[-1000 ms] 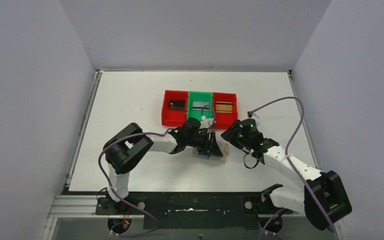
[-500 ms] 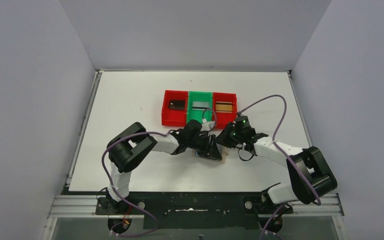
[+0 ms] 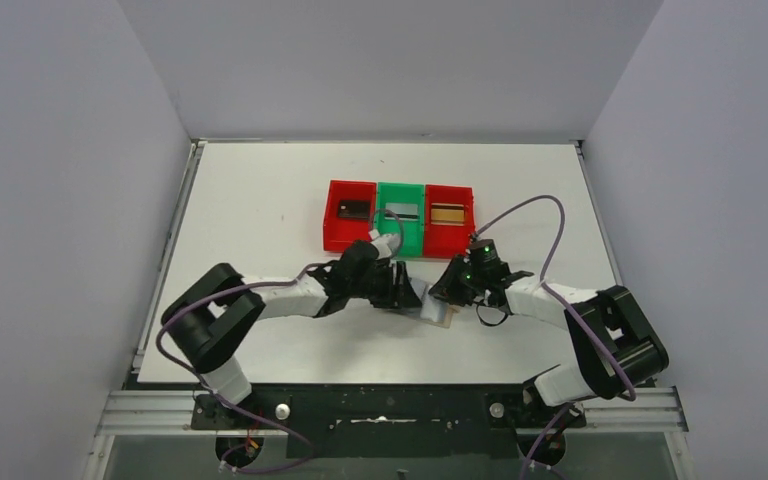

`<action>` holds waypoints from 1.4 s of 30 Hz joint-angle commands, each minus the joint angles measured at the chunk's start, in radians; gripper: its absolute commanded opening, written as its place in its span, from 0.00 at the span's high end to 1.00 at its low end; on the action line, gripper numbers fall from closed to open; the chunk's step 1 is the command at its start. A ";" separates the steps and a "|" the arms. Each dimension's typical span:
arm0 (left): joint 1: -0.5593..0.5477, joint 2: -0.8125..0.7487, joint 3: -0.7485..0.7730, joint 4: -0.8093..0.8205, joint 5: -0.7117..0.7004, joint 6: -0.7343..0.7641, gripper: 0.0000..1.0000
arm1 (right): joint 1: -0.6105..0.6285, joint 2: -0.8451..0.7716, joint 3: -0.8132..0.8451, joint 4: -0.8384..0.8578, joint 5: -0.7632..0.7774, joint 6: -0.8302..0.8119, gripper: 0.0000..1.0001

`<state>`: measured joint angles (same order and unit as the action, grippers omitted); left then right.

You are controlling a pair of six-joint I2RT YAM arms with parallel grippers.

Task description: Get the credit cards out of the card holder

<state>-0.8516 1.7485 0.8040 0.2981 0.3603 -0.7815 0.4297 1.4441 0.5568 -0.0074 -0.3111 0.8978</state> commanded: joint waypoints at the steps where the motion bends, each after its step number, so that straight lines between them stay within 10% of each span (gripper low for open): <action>1: 0.117 -0.185 -0.076 -0.045 -0.162 -0.012 0.51 | -0.005 0.017 -0.025 0.124 -0.072 -0.030 0.77; 12: 0.237 -0.157 -0.069 -0.053 0.012 0.051 0.47 | 0.002 0.094 -0.029 0.265 -0.163 0.003 0.68; 26: 0.201 -0.204 -0.114 -0.144 -0.095 0.051 0.51 | 0.084 0.219 0.068 0.324 -0.264 -0.050 0.84; 36: 0.120 -0.159 -0.068 -0.254 -0.138 0.092 0.66 | 0.063 0.193 -0.002 0.408 -0.268 0.042 0.60; 42: 0.117 -0.156 -0.078 -0.267 -0.162 0.070 0.65 | 0.080 0.170 -0.015 0.391 -0.250 0.049 0.62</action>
<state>-0.7315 1.5864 0.6964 0.0711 0.2348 -0.7177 0.4988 1.6562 0.5659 0.3740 -0.5995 0.9375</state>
